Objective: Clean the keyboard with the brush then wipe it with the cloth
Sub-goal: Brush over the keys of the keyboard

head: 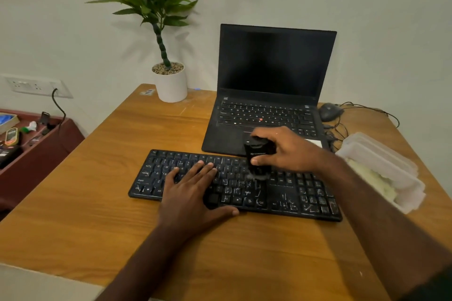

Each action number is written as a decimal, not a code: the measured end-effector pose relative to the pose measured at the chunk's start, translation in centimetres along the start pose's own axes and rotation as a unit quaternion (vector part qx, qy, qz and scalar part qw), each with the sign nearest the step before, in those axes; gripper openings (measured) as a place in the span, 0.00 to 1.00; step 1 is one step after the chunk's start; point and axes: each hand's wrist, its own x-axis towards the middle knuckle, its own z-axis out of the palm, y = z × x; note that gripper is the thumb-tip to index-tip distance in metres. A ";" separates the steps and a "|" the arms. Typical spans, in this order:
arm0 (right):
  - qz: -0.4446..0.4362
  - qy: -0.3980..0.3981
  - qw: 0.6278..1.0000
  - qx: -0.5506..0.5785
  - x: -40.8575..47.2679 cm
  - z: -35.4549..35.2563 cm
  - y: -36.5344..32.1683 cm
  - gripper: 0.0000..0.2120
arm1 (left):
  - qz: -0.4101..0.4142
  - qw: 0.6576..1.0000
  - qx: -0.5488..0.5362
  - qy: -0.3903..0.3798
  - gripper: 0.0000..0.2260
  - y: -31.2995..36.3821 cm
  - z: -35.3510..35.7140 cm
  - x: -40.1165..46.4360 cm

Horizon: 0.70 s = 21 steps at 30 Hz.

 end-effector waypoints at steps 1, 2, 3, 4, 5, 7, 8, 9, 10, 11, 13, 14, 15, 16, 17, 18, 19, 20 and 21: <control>0.012 -0.016 1.000 -0.005 -0.4 -0.8 0.3 0.12 | 0.000 1.000 0.000 0.003 0.51 0.0 0.1 0.0; 0.019 -0.027 0.999 -0.007 -0.6 -1.4 0.4 0.12 | 0.001 1.000 -0.002 0.008 0.51 -0.1 0.2 0.0; 0.023 -0.030 0.999 -0.009 -0.7 -1.8 0.5 0.12 | 0.002 1.000 -0.004 0.012 0.50 -0.1 0.3 0.0; 0.023 -0.026 0.999 -0.008 -0.7 -1.7 0.5 0.12 | 0.003 1.000 -0.005 0.015 0.50 -0.1 0.4 0.0; 0.018 -0.018 1.000 -0.005 -0.6 -1.3 0.3 0.12 | 0.003 1.000 -0.004 0.017 0.49 -0.1 0.5 0.0; -0.007 0.008 1.000 0.005 -0.2 0.3 -0.2 0.12 | 0.002 1.000 0.000 0.018 0.49 -0.1 0.5 0.0; -0.019 0.027 0.999 0.014 0.0 1.1 -0.5 0.12 | 0.002 1.000 0.002 0.018 0.49 -0.1 0.5 0.0; -0.026 0.051 0.998 0.029 0.3 1.8 -0.8 0.13 | 0.002 1.000 0.003 0.018 0.49 -0.1 0.5 0.0; -0.026 0.073 0.996 0.051 0.4 2.2 -1.0 0.13 | 0.003 1.000 0.003 0.017 0.49 0.0 0.5 0.0; -0.023 0.086 0.994 0.069 0.5 2.3 -1.2 0.13 | 0.004 1.000 0.003 0.015 0.49 0.0 0.4 -0.1; -0.022 0.078 0.995 0.066 0.4 2.1 -1.2 0.13 | 0.004 1.000 0.002 0.010 0.49 0.0 0.2 -0.1; -0.020 0.062 0.996 0.055 0.2 1.9 -1.0 0.14 | 0.003 1.000 0.002 0.006 0.50 0.0 0.1 -0.1; -0.016 0.044 0.998 0.044 0.0 1.5 -0.8 0.14 | 0.002 1.000 0.002 0.004 0.50 0.0 0.1 -0.1; -0.010 0.026 0.999 0.032 -0.3 1.0 -0.5 0.14 | 0.001 1.000 0.001 0.005 0.51 0.0 0.1 0.0; 0.001 0.008 1.000 0.018 -0.6 0.4 -0.2 0.14 | 0.001 1.000 -0.001 0.008 0.51 0.0 0.1 0.0; 0.016 -0.012 1.000 0.006 -0.9 -0.3 0.0 0.13 | 0.001 1.000 -0.003 0.011 0.51 0.0 0.1 0.0; 0.034 -0.033 0.999 -0.005 -1.1 -1.1 0.1 0.13 | 0.001 1.000 -0.006 0.014 0.50 0.0 0.2 -0.1; 0.047 -0.050 0.997 -0.019 -1.3 -1.9 0.1 0.13 | 0.001 1.000 -0.007 0.015 0.50 -0.1 0.2 -0.1; 0.055 -0.059 0.996 -0.033 -1.4 -2.6 0.1 0.13 | -0.001 1.000 -0.007 0.016 0.50 -0.1 0.3 -0.1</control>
